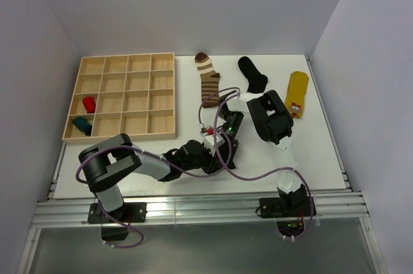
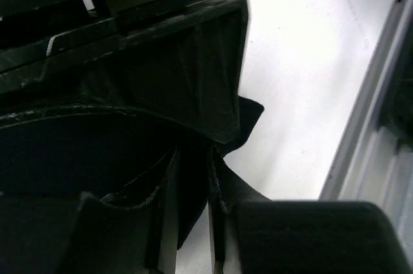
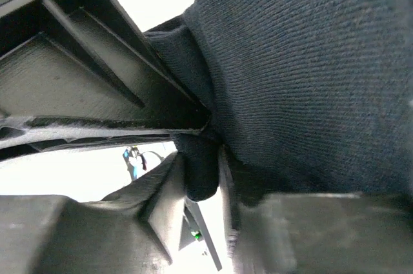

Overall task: Roll the socks
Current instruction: Roll the sock at the center of the board.

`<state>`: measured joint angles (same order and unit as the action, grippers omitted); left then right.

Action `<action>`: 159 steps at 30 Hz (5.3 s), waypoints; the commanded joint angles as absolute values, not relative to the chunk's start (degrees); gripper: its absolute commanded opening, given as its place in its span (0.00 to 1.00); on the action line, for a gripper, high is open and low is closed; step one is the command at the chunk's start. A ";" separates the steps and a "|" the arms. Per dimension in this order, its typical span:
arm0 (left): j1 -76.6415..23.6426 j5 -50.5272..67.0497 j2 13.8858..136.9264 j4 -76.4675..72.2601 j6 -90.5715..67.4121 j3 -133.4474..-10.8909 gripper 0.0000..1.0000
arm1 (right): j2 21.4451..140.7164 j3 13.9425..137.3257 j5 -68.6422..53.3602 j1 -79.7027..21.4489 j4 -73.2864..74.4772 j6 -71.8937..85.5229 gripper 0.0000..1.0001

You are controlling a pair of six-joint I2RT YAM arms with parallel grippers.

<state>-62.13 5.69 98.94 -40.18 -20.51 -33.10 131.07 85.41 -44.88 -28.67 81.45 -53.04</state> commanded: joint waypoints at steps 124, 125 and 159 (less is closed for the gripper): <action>-52.37 4.57 74.23 -24.96 -18.03 -30.67 0.47 | 128.58 88.51 -38.23 -33.49 76.64 -58.62 0.17; -53.60 4.83 75.57 -25.48 -17.84 -31.20 0.48 | 128.67 88.42 -38.23 -33.49 76.64 -58.36 0.17; -57.57 15.03 96.24 -35.86 -20.47 -34.01 0.43 | 129.99 86.93 -37.71 -32.52 72.52 -53.53 0.18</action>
